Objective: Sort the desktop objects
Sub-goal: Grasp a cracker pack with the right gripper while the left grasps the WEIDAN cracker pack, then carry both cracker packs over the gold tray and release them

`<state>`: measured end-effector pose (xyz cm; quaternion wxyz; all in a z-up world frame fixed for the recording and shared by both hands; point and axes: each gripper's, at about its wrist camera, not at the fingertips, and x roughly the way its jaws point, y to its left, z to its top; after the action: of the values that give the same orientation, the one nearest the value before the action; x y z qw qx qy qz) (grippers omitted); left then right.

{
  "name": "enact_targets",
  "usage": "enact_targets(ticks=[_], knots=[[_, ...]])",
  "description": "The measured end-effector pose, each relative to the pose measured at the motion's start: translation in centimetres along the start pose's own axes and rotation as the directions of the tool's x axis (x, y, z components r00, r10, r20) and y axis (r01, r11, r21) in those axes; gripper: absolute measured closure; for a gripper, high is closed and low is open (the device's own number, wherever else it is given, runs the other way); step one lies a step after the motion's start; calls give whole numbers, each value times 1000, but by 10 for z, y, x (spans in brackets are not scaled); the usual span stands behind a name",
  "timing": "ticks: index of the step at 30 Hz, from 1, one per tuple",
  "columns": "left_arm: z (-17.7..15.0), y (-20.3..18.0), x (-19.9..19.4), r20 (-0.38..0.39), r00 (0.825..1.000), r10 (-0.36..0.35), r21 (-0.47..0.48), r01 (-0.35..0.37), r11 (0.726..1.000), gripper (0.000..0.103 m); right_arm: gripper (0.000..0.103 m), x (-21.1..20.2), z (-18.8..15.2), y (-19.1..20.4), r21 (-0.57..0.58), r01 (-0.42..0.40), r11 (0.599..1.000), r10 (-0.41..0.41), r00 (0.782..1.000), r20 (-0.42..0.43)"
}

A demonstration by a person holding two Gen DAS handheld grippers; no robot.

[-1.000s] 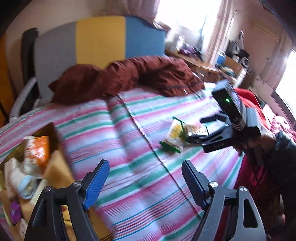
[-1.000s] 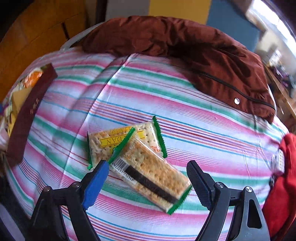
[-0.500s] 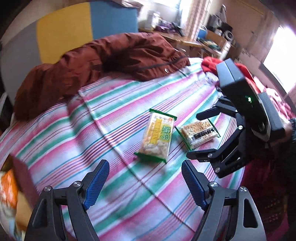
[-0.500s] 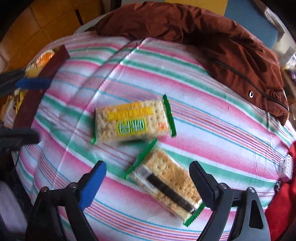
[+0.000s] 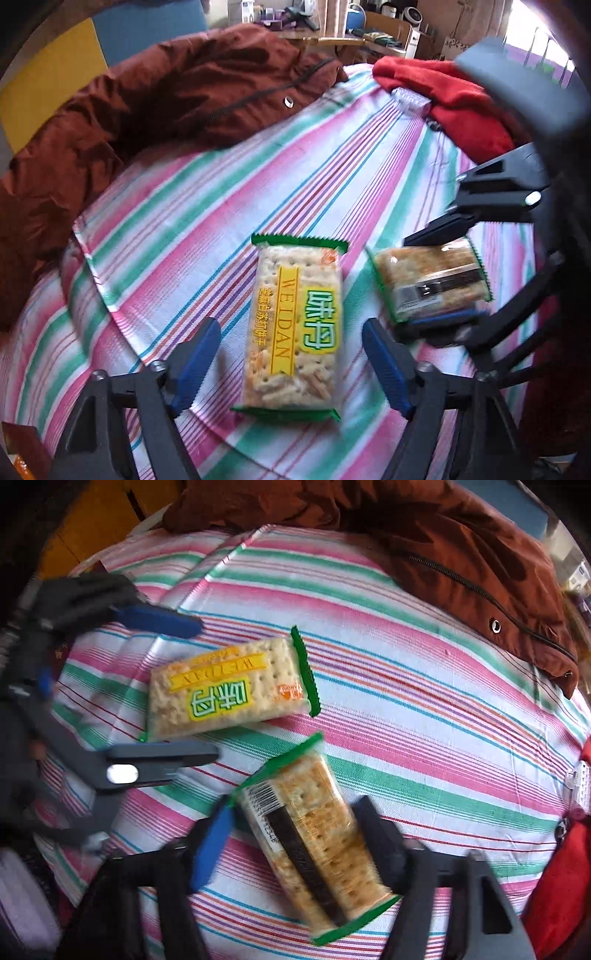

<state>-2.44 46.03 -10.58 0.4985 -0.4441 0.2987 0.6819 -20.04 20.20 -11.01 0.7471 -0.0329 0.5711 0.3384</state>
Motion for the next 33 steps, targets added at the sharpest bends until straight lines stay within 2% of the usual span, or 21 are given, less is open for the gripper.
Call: enact_targets(ticks=[2,3,5,9,11,12,14,17,19,21,22,27,33], knots=[[-3,6,0,33,999,8,-23,-7,1000,48,55,-3,-2,-5,20,-11,1000,11,1000,3],[-3,8,-2,39,999,1,-38,0,999,54,55,-5,-3,-8,36,-12,999,12,1000,11],[-5,13,-5,49,999,-8,-80,12,997,54,55,-11,-3,-13,65,-18,998,16,999,33],[-12,14,-21,92,995,29,-139,-16,990,54,55,-22,-5,-17,96,-36,995,28,996,83],[-19,12,-40,129,987,99,-176,-76,981,54,55,-28,-5,-18,110,-40,993,28,994,110],[-22,12,-48,147,983,107,-186,-79,979,54,55,-31,-5,-19,119,-40,992,25,992,124],[-30,11,-71,188,971,150,-222,-106,969,54,55,-37,-6,-20,135,-41,990,20,988,152],[-41,15,-98,220,957,188,-266,-126,956,54,55,-46,-9,-16,146,-45,988,17,982,187],[-51,18,-120,238,943,231,-301,-155,941,54,55,-46,3,-24,158,-48,986,14,978,206],[-60,21,-138,256,931,261,-322,-173,931,54,55,-48,-1,-23,167,-50,985,14,977,212],[-65,22,-147,259,923,285,-333,-192,923,54,55,-41,14,-15,171,-54,984,17,977,211],[-91,36,-181,268,893,362,-398,-239,885,54,55,-38,25,5,179,-74,981,35,976,213],[-132,56,-216,256,865,433,-479,-275,833,54,55,-62,36,49,158,-125,979,79,960,270]])
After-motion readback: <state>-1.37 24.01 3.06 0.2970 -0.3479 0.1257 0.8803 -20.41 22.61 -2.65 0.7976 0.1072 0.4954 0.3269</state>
